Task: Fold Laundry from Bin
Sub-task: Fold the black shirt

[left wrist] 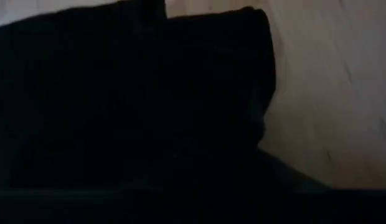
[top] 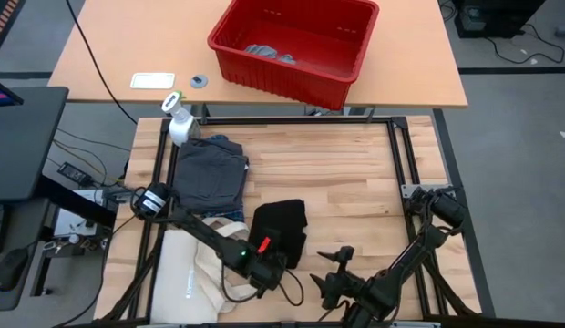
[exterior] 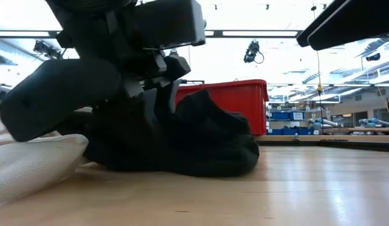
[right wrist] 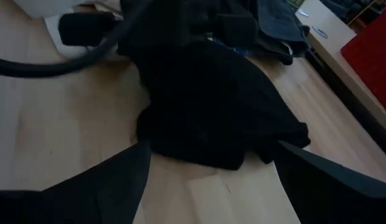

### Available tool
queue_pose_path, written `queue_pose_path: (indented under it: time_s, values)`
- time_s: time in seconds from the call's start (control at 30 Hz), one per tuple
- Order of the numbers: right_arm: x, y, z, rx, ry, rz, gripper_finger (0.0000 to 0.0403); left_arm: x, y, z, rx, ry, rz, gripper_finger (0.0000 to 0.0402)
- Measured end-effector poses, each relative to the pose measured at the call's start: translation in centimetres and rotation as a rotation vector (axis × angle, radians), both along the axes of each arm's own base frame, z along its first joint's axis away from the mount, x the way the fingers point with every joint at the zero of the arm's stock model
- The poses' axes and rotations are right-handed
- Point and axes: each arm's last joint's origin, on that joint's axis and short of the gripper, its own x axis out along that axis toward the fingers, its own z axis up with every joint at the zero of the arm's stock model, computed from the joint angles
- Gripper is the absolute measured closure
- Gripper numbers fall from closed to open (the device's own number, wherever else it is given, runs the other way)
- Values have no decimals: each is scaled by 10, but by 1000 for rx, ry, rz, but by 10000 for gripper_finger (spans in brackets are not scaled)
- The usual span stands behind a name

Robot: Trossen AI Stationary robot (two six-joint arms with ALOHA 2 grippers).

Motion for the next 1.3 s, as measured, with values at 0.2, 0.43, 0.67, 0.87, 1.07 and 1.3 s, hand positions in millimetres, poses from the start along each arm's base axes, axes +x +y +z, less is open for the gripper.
queue_pose_path:
  time_s: [0.2, 0.43, 0.67, 0.87, 1.07, 1.3]
  values:
    - [1, 0, 0, 3, 0, 3, 56, -6, -2, 15, 18, -2, -62, 379]
    - [-1, 2, 0, -1, -2, 9, 56, -21, 8, 65, 36, -60, -57, 384]
    - [0, 2, 0, 9, -9, 5, 56, -40, 31, 114, 131, -153, 11, 384]
    - [0, 1, 0, 11, -11, 1, 56, -46, 53, 137, 159, -161, 7, 384]
    - [1, 1, 0, 17, -16, 0, 56, -56, 75, 158, 155, -177, 51, 384]
    - [3, 1, 1, 24, -22, -5, 56, -75, 89, 178, 327, -200, 85, 385]
